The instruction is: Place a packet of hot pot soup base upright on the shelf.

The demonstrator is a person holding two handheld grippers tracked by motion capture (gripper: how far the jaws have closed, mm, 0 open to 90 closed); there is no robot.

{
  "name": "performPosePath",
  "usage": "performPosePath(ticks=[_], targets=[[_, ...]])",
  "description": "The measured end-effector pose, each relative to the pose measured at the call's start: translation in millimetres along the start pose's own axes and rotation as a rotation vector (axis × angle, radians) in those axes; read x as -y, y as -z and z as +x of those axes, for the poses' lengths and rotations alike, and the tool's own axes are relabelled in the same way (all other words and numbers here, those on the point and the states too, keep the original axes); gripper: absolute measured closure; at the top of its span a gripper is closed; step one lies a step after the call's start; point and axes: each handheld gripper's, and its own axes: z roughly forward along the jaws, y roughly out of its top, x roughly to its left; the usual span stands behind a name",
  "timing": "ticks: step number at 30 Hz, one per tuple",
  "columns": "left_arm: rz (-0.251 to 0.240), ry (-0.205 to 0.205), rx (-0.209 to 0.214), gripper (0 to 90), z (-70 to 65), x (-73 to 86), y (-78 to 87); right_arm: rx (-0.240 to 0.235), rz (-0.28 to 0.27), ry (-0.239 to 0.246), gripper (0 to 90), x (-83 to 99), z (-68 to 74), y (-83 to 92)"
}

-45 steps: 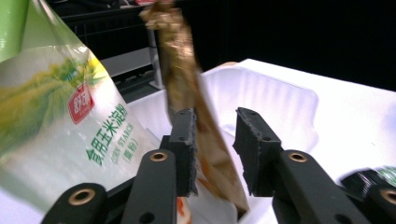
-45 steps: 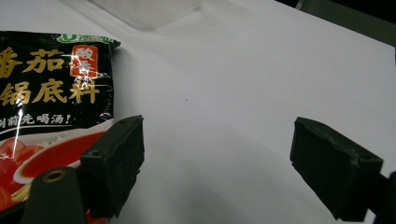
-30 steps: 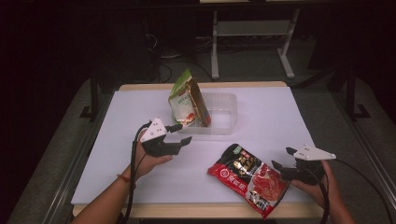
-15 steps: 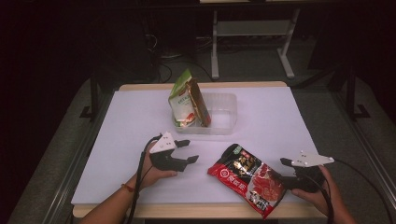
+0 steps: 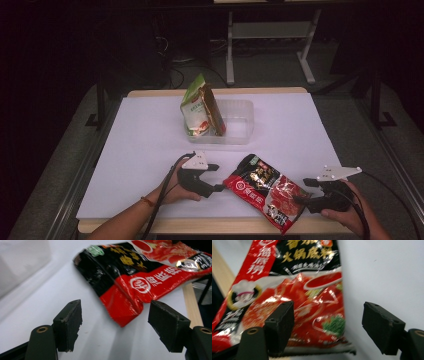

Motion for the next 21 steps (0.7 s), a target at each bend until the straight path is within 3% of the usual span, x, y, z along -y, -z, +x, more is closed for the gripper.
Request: performPosePath(ticks=[3,8,15,18,21], targets=[[0.022,-0.013,-0.006,26.3,-2.1,-0.4,-5.8,-0.044,0.027,0.003,23.7,1.3,1.2,0.1],[0.042,-0.033,-0.032,27.4,-4.4,-2.4,-13.2,-0.076,0.062,0.020,22.5,2.3,3.7,1.8],[0.056,-0.029,-0.024,28.3,-2.1,-0.3,-15.1,-0.087,0.078,0.026,19.2,4.4,1.1,5.7],[0.078,-0.029,-0.046,29.4,-1.1,2.5,-14.9,-0.073,0.108,0.040,17.7,6.5,-1.2,7.2],[0.086,-0.043,-0.062,28.7,-0.5,3.6,-14.9,-0.088,0.117,0.035,18.8,8.2,-3.8,4.6]])
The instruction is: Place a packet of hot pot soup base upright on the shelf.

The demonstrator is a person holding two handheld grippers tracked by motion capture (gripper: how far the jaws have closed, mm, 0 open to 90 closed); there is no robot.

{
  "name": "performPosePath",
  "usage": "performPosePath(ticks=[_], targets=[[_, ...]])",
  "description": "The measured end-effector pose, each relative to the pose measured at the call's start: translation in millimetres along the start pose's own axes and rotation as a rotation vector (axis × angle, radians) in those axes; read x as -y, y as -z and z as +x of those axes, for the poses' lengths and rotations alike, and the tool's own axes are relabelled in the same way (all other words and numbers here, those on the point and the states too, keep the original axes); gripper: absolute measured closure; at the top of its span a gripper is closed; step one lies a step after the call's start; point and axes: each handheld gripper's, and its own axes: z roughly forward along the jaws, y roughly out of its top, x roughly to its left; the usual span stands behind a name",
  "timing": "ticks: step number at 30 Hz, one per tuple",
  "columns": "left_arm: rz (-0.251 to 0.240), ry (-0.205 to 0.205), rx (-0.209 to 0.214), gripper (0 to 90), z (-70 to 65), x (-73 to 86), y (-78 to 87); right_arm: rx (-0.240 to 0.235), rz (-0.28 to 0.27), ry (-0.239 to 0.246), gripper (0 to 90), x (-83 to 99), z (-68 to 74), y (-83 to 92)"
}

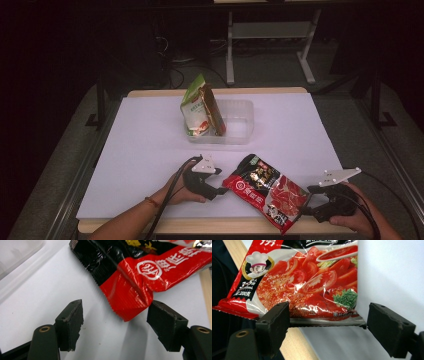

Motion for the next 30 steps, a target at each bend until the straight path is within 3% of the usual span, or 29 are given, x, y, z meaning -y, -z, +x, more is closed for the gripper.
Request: performPosePath(ticks=[4,7,12,19,23,30], targets=[[0.008,0.007,-0.064,32.5,1.3,-0.2,-1.5,-0.023,0.012,0.020,22.3,-1.8,2.1,-1.6],[0.008,0.028,-0.053,31.7,4.8,0.4,-2.0,-0.033,0.023,0.019,23.7,-1.4,0.7,-1.6],[0.003,0.024,-0.065,33.3,5.0,-0.5,-2.4,-0.015,0.042,0.052,30.1,2.2,0.3,9.2],[-0.005,0.023,-0.073,44.4,5.0,-5.6,-3.7,-0.006,0.068,0.067,34.3,4.1,0.5,7.9],[-0.012,0.035,-0.065,50.8,7.7,-8.2,-6.1,-0.009,0.095,0.074,35.8,3.6,2.2,-2.2],[-0.051,0.110,0.003,47.0,15.7,-8.7,-9.4,-0.006,0.064,0.083,39.0,0.1,4.7,-9.0]])
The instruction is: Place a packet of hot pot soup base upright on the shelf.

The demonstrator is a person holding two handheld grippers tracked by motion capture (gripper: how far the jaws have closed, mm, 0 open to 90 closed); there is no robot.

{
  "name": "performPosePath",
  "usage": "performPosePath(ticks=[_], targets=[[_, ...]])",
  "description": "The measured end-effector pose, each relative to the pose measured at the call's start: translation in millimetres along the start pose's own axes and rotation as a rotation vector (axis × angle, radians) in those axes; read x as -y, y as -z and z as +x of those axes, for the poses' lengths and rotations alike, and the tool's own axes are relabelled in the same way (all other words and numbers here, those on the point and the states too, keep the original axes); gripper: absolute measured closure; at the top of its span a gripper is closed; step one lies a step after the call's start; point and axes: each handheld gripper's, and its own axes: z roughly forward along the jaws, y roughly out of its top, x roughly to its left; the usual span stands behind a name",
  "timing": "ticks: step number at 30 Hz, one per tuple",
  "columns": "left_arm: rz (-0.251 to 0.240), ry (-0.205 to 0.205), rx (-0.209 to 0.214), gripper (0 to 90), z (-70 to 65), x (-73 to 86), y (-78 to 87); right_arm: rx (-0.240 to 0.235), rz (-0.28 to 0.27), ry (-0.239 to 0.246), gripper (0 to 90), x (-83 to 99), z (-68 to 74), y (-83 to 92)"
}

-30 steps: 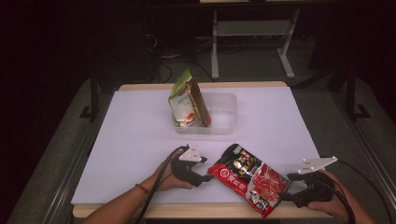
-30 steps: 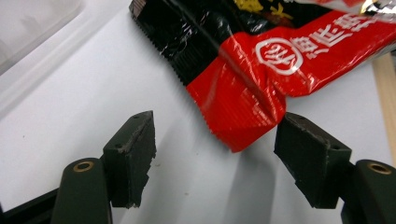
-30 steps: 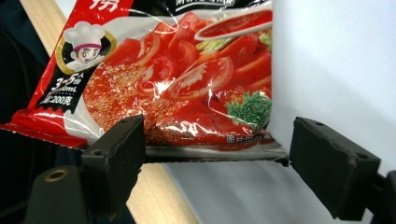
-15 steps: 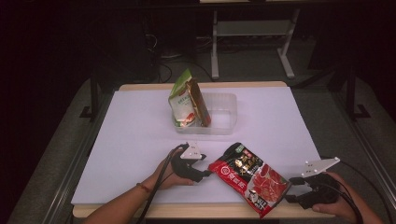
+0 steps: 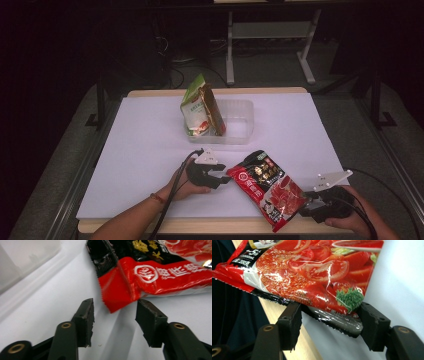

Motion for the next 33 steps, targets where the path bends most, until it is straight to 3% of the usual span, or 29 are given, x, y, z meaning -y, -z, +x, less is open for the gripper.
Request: performPosePath(ticks=[3,9,12,15,21,25,28,33], targets=[[0.000,0.001,0.004,46.9,-0.3,-2.9,-2.0,0.008,-0.008,0.007,39.6,-2.7,1.4,-2.8],[0.011,0.009,0.084,40.1,0.0,-6.9,-7.4,0.016,-0.034,0.019,41.0,-6.6,3.3,-8.5],[-0.045,0.082,0.158,33.4,3.8,-11.5,-6.1,0.026,-0.046,0.028,41.4,-7.7,4.1,-10.4],[-0.061,0.129,0.210,26.5,5.7,-14.9,-7.5,0.034,-0.053,0.032,41.5,-8.8,4.4,-11.8],[0.002,0.186,0.199,22.5,6.1,-10.0,-19.8,0.040,-0.071,0.039,41.7,-9.7,5.1,-14.5],[-0.007,0.221,0.213,19.9,4.2,-14.0,-23.2,0.047,-0.075,0.040,41.8,-10.7,6.0,-15.8],[-0.014,0.234,0.182,21.7,3.7,-16.5,-24.5,0.049,-0.086,0.039,41.9,-10.9,6.3,-17.1],[-0.066,0.267,0.149,28.3,5.1,-16.1,-20.8,0.055,-0.099,0.044,42.1,-12.6,7.3,-19.6]])
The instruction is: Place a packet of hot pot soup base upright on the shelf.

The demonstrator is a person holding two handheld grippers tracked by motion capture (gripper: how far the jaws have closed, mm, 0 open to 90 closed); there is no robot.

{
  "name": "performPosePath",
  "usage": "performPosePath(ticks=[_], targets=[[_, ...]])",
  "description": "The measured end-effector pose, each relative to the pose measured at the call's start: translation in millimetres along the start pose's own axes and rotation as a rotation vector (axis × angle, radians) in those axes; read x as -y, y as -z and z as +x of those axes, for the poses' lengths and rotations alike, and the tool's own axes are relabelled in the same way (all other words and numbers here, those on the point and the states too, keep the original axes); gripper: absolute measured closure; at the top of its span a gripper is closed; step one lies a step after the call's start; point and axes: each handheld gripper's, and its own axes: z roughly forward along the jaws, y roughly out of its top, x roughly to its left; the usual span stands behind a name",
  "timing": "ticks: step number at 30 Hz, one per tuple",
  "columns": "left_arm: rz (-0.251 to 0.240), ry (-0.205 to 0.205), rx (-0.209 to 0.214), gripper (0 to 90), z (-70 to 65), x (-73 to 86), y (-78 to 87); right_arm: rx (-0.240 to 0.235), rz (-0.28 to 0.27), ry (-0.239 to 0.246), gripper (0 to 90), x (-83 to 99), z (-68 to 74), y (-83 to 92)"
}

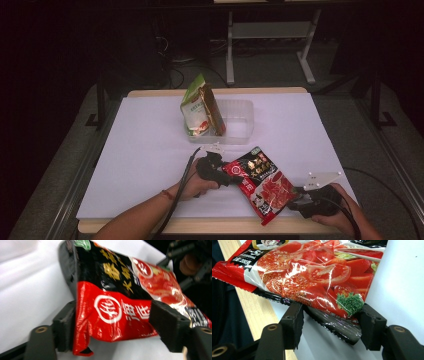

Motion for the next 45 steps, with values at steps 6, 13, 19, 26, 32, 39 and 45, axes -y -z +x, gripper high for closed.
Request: performPosePath(ticks=[6,13,19,26,32,39,45], targets=[[-0.131,0.062,-0.019,35.3,4.3,-7.5,3.4,0.018,-0.022,0.023,42.3,-5.0,3.2,-5.6],[-0.038,0.038,-0.103,29.5,4.8,-7.7,-3.6,0.034,-0.026,0.047,46.0,-6.0,5.5,-9.6],[0.042,0.000,-0.092,26.2,6.0,-4.1,10.2,0.033,-0.027,0.036,46.5,-5.4,5.3,-9.3],[0.103,0.002,-0.030,22.7,6.0,0.7,6.8,0.031,-0.022,0.036,46.3,-6.5,5.4,-9.8],[0.085,0.002,-0.017,21.4,4.3,1.0,2.0,0.027,-0.033,0.037,46.4,-5.7,4.7,-10.7],[0.001,0.040,-0.055,38.1,6.1,0.3,-2.9,0.043,-0.052,0.061,47.3,-4.5,7.0,-11.2],[-0.159,0.053,-0.029,62.9,7.5,-9.7,13.8,0.067,-0.068,0.089,52.0,-4.9,10.5,-11.8]])
